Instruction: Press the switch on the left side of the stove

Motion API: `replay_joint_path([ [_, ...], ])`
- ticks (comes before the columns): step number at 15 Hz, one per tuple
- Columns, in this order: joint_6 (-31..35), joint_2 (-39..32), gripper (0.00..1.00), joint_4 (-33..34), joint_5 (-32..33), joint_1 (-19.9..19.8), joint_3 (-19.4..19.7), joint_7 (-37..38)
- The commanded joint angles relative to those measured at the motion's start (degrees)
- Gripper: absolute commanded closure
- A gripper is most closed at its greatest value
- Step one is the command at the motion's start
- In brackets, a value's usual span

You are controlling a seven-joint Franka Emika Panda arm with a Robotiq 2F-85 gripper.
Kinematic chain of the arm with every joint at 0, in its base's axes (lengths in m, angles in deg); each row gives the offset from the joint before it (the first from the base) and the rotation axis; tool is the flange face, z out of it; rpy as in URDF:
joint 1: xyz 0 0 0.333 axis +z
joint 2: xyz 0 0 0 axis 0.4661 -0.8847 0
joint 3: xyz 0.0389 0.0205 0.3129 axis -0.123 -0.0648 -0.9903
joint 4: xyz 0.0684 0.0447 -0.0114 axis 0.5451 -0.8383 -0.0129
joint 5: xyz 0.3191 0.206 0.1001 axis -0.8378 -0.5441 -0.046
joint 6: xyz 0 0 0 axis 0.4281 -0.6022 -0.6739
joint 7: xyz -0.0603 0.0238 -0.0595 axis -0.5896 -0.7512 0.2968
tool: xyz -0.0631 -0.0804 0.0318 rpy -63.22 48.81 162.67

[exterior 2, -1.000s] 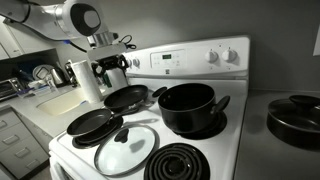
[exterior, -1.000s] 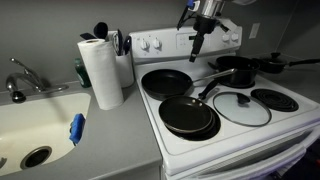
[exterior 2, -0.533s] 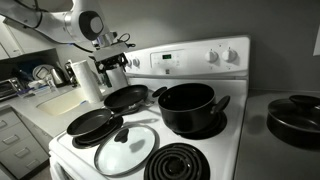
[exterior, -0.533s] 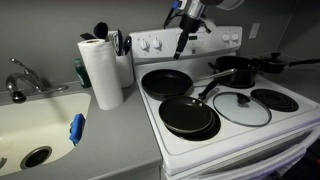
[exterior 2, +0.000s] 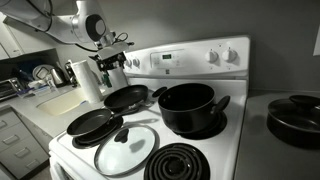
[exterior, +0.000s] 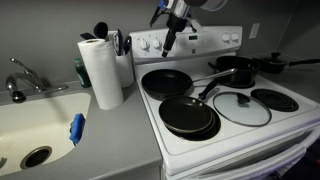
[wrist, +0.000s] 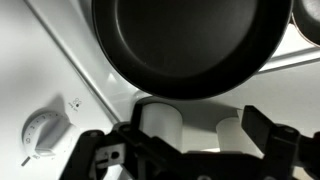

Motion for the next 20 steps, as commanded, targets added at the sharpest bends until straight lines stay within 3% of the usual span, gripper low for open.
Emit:
replay_joint_path([
  [1,-3.4,-4.0,0.00,7.7,2.0,-0.5,-1.3,-2.5],
  [4,-3.3,-6.3,0.00,12.2,1.9,-0.5,-2.2,-4.4],
  [10,3.4,-11.6,0.00,18.5,-2.0,-0.7,-4.2,-7.7],
  [11,2.7,-8.9,0.00,15.1,-0.7,0.0,-3.1,-5.4],
  [20,10.1,-12.7,0.00,18.6,-1.6,-0.3,-3.8,-6.3],
])
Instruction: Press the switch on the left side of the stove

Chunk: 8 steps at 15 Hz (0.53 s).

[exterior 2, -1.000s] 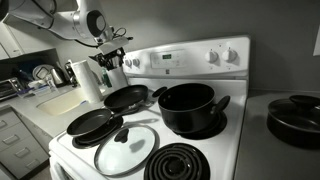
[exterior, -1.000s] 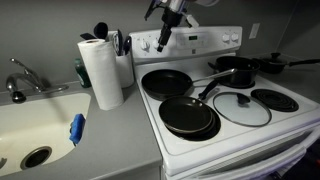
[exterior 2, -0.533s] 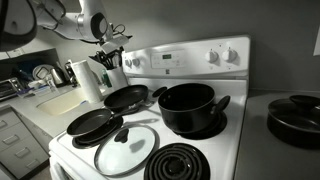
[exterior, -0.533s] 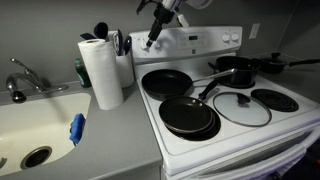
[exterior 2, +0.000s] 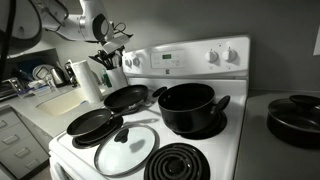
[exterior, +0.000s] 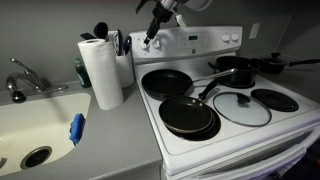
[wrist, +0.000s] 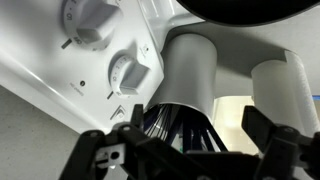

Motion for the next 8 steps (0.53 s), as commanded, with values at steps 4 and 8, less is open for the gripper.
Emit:
replay_joint_path([
  [4,1.4,-4.4,0.00,4.7,-2.0,-0.7,-1.6,-1.3],
  [8,1.6,-7.7,0.00,8.9,-4.8,-1.2,-3.1,-2.0],
])
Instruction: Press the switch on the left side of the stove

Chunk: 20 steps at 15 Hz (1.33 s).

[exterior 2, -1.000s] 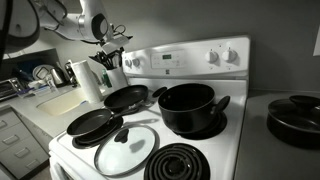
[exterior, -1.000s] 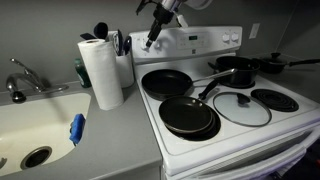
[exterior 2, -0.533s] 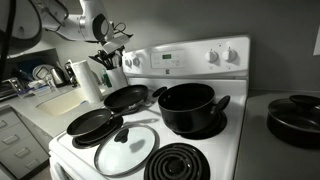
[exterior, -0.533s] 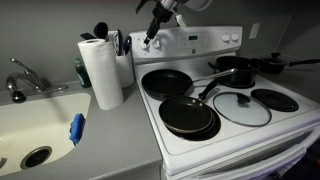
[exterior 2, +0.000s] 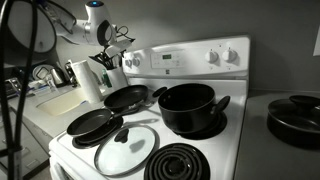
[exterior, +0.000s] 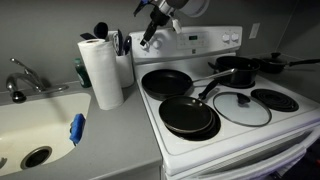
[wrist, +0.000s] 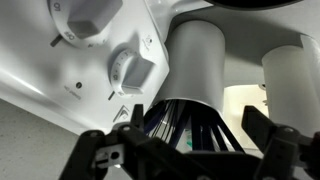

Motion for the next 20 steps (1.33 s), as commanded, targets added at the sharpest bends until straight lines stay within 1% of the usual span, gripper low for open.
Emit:
replay_joint_path([
  [1,-0.4,-4.4,0.00,6.4,-3.2,-1.1,-2.5,-1.8],
  [4,0.4,-6.5,0.00,9.8,-5.1,-1.1,-3.1,-0.7],
  [9,-1.9,-9.7,0.00,14.7,-6.9,-0.9,-3.1,2.2],
  [15,-4.1,-13.0,0.00,18.4,-7.7,-0.6,-3.3,6.3],
  [20,-6.2,-15.1,0.00,21.4,-8.3,-0.7,-5.2,6.2],
])
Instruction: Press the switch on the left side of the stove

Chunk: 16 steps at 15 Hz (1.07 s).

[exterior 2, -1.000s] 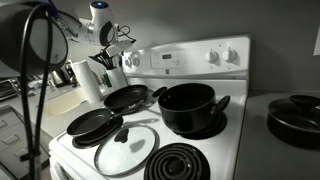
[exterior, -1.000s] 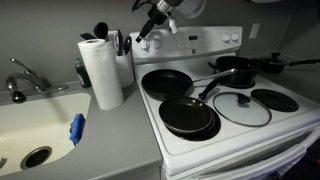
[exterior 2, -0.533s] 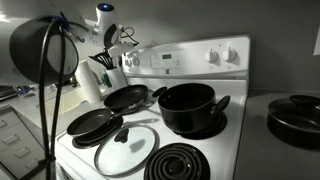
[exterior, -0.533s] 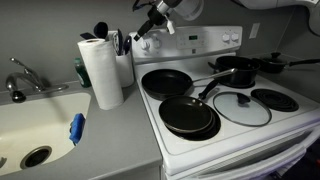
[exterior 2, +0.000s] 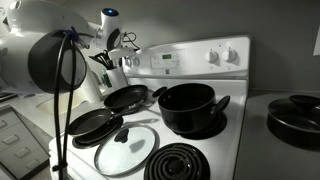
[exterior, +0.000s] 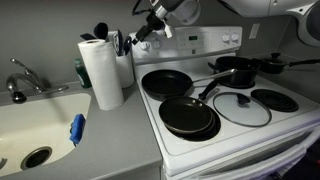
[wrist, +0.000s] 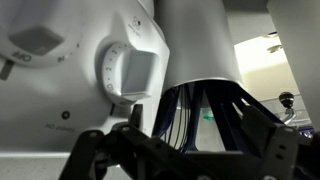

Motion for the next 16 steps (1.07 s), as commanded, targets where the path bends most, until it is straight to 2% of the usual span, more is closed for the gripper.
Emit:
replay_joint_path([
  [1,-3.2,-2.6,0.00,4.3,-1.3,-0.3,-1.9,-0.8],
  [5,-3.3,-3.7,0.00,5.9,-0.9,-0.2,-2.6,-0.7],
  [16,-2.3,-4.3,0.00,8.3,0.2,0.7,-1.5,0.5],
])
